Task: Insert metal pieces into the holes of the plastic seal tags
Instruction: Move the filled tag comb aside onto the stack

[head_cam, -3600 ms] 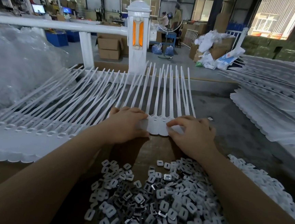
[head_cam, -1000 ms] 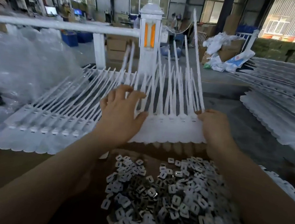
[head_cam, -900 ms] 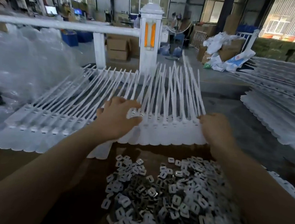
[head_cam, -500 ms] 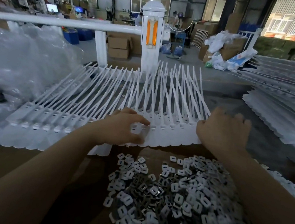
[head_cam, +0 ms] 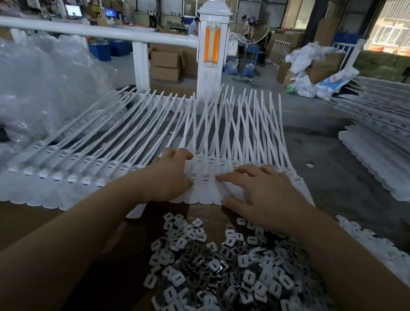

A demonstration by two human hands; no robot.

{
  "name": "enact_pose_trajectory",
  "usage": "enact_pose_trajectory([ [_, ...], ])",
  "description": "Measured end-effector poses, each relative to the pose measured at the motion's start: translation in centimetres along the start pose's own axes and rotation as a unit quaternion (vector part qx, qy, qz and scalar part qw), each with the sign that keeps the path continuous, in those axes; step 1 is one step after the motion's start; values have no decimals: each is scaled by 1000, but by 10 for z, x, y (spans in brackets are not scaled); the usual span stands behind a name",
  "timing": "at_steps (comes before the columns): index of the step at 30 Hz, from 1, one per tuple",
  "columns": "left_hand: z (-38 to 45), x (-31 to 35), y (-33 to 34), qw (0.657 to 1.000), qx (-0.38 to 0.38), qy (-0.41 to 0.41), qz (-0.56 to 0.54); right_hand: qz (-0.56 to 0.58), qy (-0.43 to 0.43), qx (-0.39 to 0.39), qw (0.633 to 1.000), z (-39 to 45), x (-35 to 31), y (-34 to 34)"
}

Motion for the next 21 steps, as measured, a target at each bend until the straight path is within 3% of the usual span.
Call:
enact_pose_trajectory([
  [8, -5, -4, -14, 997, -55, 20, -54, 14, 2, -14, 1000, -3, -2, -8],
  [16, -6, -11, -17, 988, -93, 16, -118, -12, 5, 20, 1000, -4, -9, -20],
  [17, -6, -12, -17, 988, -94, 17, -121, 2, -11, 33, 999, -4, -12, -23],
  [19, -6, -13, -18, 987, -95, 19, -126, 135, -77, 27, 987, -6, -22, -31],
  [21, -7, -13, -18, 987, -95, 21, -132, 275, -162, -46, 947, -12, -37, -37],
])
Point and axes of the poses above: each hand's wrist, its own z-axis towards the middle knuckle, its own y-axis out of the palm, x = y × z, the point moved 3 cm from there along z, towards the middle knuckle, and after that the axes turned 13 degrees about -z, right-handed, at the moved point
